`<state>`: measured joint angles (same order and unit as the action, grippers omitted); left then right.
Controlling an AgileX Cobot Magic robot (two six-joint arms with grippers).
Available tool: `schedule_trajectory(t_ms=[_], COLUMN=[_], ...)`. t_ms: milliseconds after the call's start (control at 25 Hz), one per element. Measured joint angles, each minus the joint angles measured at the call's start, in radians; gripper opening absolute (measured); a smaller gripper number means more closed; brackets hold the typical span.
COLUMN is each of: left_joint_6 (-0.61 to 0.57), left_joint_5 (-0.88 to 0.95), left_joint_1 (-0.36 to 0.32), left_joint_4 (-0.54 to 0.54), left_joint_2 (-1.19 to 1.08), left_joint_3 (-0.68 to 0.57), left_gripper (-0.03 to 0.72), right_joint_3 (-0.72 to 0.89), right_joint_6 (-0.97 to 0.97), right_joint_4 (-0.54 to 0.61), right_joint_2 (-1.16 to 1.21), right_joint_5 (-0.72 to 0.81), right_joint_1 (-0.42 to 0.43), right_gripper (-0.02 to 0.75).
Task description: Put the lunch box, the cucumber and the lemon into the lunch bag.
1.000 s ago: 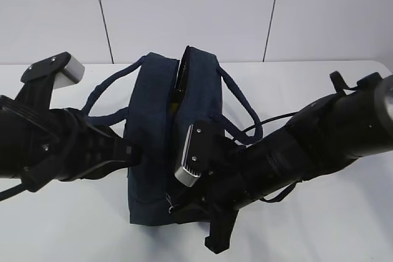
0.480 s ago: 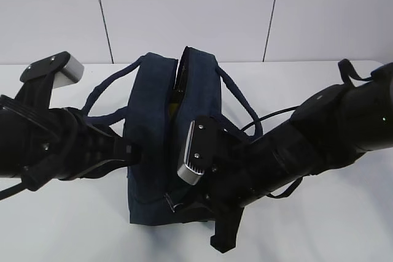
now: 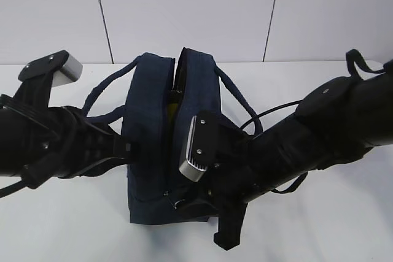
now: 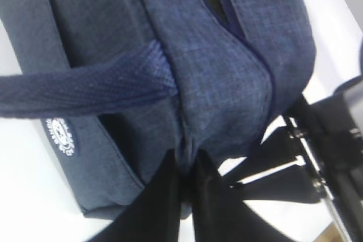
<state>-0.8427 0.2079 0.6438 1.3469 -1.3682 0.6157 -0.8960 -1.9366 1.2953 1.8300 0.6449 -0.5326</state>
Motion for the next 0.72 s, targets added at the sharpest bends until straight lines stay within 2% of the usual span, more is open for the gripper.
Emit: schedule_trajectory(t_ms=[720], left_joint_6=[0.0], left_joint_5=[-0.03], left_joint_1=[0.0], left_joint_4=[0.002], left_joint_2=[0.0], left_joint_3=[0.0], left_gripper=[0.006], right_joint_3=[0.0], right_joint_6=[0.015], right_joint_4=[-0.011], right_joint_2=[-0.039], right_joint_5=[0.012], right_joint_1=[0.0], right_gripper=[-0.013])
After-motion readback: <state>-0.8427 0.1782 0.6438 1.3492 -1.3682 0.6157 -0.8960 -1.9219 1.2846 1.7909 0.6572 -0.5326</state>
